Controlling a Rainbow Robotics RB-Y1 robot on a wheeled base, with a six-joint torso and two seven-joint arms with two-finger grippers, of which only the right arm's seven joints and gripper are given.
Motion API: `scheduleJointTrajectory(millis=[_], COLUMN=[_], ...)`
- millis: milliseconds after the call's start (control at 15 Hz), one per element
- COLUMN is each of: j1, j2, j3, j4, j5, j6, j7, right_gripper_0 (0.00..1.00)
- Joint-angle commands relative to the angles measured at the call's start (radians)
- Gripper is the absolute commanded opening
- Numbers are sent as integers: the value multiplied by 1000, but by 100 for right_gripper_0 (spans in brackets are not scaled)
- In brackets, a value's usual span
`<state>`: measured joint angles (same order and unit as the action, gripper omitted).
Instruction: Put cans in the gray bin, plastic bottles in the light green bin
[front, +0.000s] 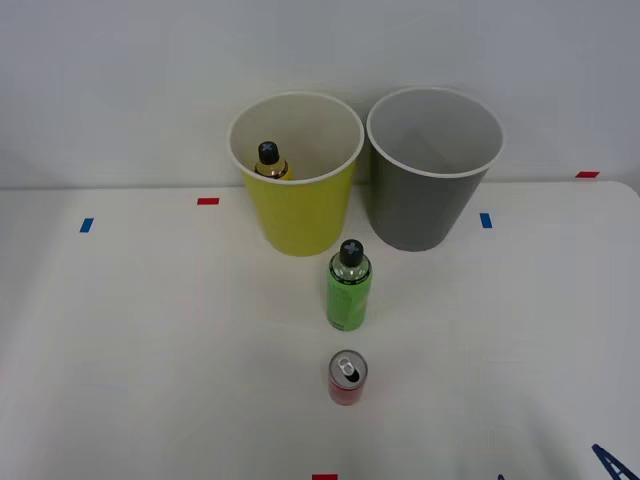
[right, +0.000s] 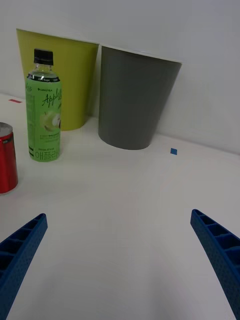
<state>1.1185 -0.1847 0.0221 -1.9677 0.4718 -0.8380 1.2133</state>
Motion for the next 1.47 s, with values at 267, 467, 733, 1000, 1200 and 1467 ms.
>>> scheduleJointTrajectory(millis=[267,467,733,1000,1200,1467], j1=[0,0,0,0,0,0], j2=[-6,-6,-6,-6,-6,-6], j3=[-5,-5,-5,-5,-5,-5], j4=[-5,-5,-5,-5,-5,-5], j5=[-2,-2,-2,-2,-2,-2], j6=[0,0,0,0,0,0], j7=[5,5,5,5,5,5], right_gripper_0=[100,100,100,100,100,100])
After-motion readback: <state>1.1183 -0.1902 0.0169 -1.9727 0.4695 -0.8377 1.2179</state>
